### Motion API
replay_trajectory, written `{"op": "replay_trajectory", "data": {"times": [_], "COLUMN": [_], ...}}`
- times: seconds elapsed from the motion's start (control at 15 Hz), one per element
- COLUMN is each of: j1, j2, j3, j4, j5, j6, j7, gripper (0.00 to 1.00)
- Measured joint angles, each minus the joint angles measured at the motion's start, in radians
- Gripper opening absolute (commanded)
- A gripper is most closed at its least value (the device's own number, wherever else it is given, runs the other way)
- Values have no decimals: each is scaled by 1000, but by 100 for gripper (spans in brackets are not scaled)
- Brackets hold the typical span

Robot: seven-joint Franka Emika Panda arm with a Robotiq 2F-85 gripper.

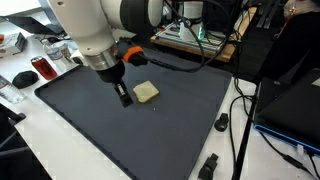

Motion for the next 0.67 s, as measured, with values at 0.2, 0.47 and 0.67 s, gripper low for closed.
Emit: {"op": "replay_trajectory", "data": {"times": [0.2, 0.47, 0.67], "j1": [0, 0, 0], "j2": [-84, -207, -299], "j3": [-2, -10, -17], "j4": [-142, -343, -498], "j5": [0, -1, -8], "j6": [108, 246, 328], "j7": [0, 0, 0], "gripper": [6, 6, 6]}}
